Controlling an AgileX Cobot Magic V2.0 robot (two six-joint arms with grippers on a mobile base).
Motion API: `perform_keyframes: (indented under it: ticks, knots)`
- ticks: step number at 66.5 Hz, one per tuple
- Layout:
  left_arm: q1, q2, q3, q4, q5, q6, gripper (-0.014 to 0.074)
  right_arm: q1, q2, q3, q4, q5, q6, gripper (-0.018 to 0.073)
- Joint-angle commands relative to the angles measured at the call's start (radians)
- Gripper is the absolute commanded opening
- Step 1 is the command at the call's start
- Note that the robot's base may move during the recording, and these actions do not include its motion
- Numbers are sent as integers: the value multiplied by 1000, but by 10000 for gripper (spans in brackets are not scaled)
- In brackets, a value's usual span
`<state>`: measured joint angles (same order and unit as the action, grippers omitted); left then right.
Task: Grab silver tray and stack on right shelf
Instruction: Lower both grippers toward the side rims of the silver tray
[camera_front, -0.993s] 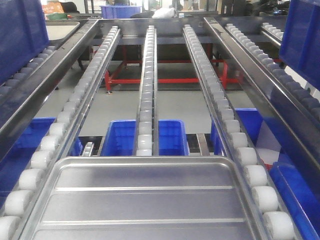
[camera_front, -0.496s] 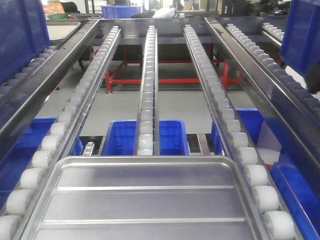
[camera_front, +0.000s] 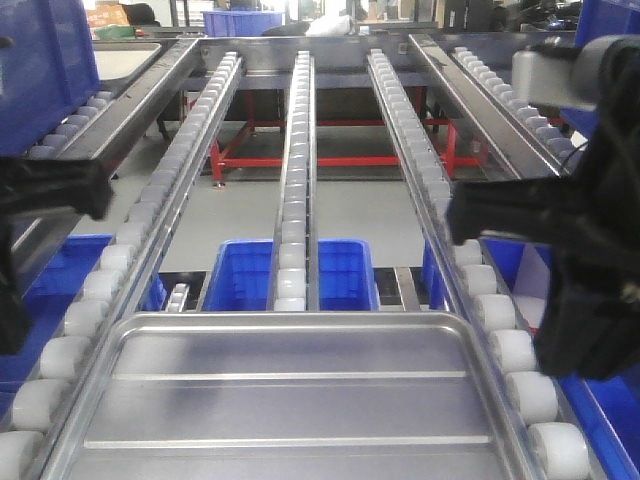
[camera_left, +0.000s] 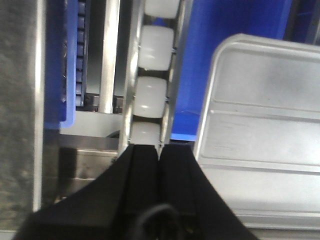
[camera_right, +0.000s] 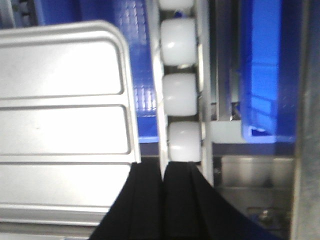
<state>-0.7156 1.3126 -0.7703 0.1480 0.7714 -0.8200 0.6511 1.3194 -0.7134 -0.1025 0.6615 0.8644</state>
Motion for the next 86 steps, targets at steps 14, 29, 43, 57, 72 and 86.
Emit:
perform_keyframes:
  ticks: [14, 29, 43, 57, 72, 86]
  knots:
    - [-60, 42, -34, 18, -54, -30, -91, 3, 24, -33, 4, -77, -14, 78]
    - [-60, 53, -34, 32, -58, -30, -91, 35, 60, -34, -60, -101, -14, 78]
    - [-60, 53, -34, 40, -62, -30, -91, 42, 70, -39, -71, -93, -14, 78]
    - [-60, 53, -34, 40, -67, -27, -91, 64, 133, -138, -85, 1, 13, 78]
    - [-60, 53, -34, 40, -68, -27, -91, 72, 138, -136, -85, -3, 23, 78]
    - [-60, 53, -34, 40, -71, -27, -91, 72, 137, -112, -77, -12, 23, 78]
